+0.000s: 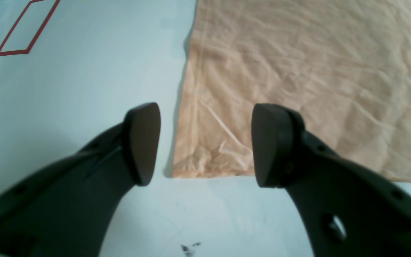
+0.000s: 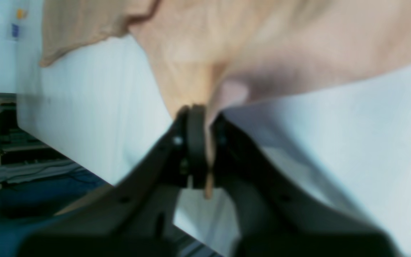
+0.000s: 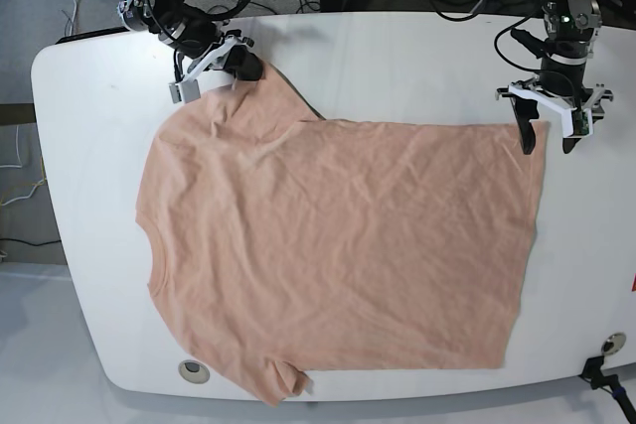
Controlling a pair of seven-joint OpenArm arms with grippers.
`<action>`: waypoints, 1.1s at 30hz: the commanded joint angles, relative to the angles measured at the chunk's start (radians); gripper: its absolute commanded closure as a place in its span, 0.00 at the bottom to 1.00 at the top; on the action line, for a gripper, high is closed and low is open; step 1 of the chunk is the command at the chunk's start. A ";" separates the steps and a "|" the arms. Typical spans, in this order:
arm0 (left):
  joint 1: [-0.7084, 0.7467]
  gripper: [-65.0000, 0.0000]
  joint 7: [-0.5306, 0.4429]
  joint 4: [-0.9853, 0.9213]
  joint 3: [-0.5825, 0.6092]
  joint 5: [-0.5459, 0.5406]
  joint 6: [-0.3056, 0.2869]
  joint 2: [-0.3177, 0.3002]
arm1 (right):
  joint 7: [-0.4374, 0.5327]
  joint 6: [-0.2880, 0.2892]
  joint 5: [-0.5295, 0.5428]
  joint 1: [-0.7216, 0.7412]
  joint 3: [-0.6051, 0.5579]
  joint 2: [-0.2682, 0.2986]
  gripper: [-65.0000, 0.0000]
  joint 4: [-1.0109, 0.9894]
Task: Fold the T-shirt properly
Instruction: 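Close the right gripper on the shirt's shoulder edge, then lower the left gripper and pinch the hem corner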
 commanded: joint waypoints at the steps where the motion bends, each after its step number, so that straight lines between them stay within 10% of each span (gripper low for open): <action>1: -0.004 0.41 -0.024 0.013 -0.008 -0.008 0.003 -0.007 | -0.051 -0.009 -0.070 -0.005 0.002 0.012 1.00 -0.002; 16: -0.120 0.41 0.289 -0.145 -0.212 -0.408 0.002 -0.016 | -0.051 -0.009 -0.072 -0.002 0.001 0.012 1.00 -0.002; 33: -0.183 0.42 0.344 -0.378 -0.193 -0.413 -0.121 -0.016 | -0.051 -0.009 -0.072 -0.002 -0.001 0.012 1.00 -0.005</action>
